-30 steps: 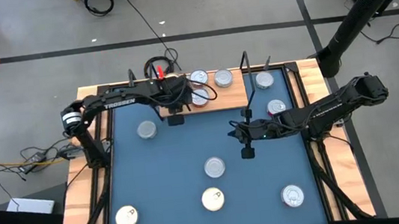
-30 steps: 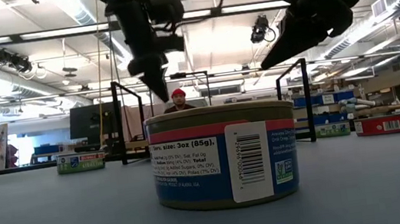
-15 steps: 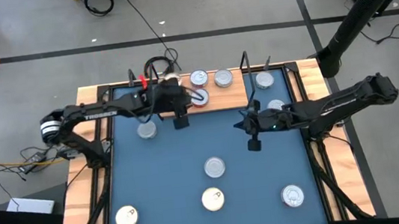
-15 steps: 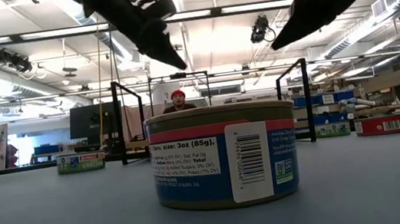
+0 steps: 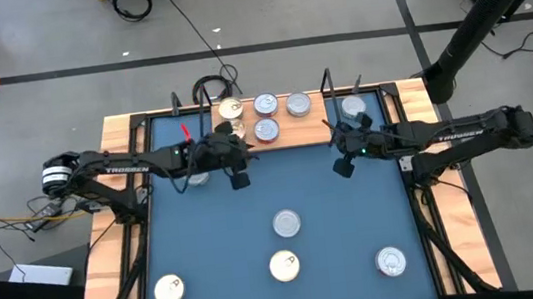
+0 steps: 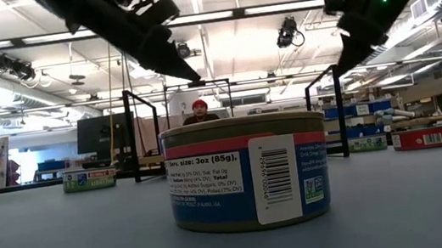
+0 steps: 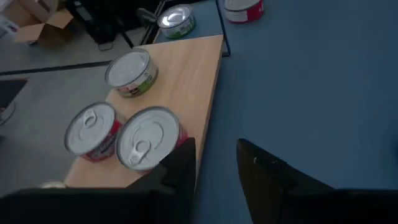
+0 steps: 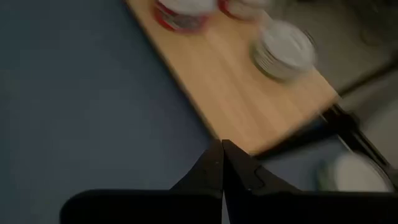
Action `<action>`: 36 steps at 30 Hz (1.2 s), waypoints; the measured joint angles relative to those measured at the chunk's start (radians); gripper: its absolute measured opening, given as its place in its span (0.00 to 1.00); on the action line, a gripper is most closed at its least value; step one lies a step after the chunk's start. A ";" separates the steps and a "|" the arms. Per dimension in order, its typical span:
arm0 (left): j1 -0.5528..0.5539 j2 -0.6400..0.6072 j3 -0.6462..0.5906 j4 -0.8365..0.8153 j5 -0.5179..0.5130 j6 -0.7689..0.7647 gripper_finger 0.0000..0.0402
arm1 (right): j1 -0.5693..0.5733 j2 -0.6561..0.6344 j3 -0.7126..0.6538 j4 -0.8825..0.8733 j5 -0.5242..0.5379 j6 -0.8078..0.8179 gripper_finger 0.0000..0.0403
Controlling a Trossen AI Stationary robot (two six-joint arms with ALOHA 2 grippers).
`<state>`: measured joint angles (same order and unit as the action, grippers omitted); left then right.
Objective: Stack canned seafood by type on shelf
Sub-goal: Put the top right white tuna can on the shelf
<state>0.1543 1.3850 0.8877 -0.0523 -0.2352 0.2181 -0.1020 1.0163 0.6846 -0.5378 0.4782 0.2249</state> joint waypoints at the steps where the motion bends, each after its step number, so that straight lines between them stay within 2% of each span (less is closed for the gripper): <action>1: -0.003 -0.007 -0.021 0.026 -0.002 -0.009 0.30 | -0.014 -0.001 0.000 -0.019 0.002 0.005 0.02; 5: -0.013 -0.031 -0.077 0.094 -0.003 -0.016 0.30 | -0.041 -0.024 0.000 -0.065 0.001 0.008 0.03; 11: -0.031 -0.052 -0.089 0.077 -0.003 -0.021 0.30 | -0.036 -0.101 0.000 -0.182 -0.007 0.016 0.07; 14: -0.038 -0.052 -0.089 0.075 -0.004 -0.021 0.30 | -0.070 -0.119 0.000 -0.261 0.006 0.040 0.08; 23: -0.045 -0.052 -0.089 0.076 -0.023 -0.032 0.29 | -0.330 -0.118 0.000 -0.261 -0.034 0.074 0.02; 30: -0.046 -0.052 -0.089 0.068 -0.022 -0.028 0.29 | -0.519 -0.120 -0.062 -0.162 -0.189 0.117 0.01; 36: -0.045 -0.051 -0.187 0.246 0.046 -0.083 0.25 | -0.621 -0.120 -0.184 -0.016 -0.218 0.123 0.01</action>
<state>0.1089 1.3342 0.7007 0.1941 -0.1890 0.1353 -0.7225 0.8963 0.5004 -0.5534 0.2600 0.3484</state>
